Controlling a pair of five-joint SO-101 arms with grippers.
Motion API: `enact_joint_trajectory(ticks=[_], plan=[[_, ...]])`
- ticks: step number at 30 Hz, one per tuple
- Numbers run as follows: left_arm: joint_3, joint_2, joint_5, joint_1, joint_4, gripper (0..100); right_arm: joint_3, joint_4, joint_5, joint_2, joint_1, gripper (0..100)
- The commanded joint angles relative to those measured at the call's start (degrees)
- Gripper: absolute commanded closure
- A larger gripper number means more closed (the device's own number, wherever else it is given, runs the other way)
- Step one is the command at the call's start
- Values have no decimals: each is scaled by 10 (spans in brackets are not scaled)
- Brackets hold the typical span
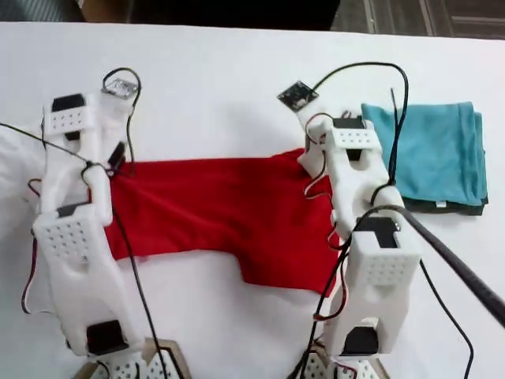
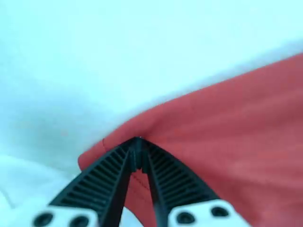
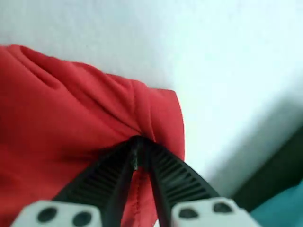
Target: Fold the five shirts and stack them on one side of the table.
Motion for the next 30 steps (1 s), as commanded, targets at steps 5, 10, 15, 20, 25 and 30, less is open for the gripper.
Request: enact_joint_trajectory(ticks=[5, 10, 15, 20, 25, 30], plan=[[-184, 36, 6, 13, 123, 974, -11, 0, -1, -34, 20, 978], [-261, 24, 4, -5, 167, 974, -11, 27, -1, -116, 20, 978], [-156, -13, -16, -24, 167, 974, -9, 84, -1, -201, 7, 978], [-6, -69, -40, -24, 155, 974, -9, 131, -1, -262, -12, 978], [76, -88, -39, -28, 65, 974, -8, 159, -1, -287, -38, 978], [95, -87, -37, -39, -14, 974, -7, 185, -1, -285, -48, 978]])
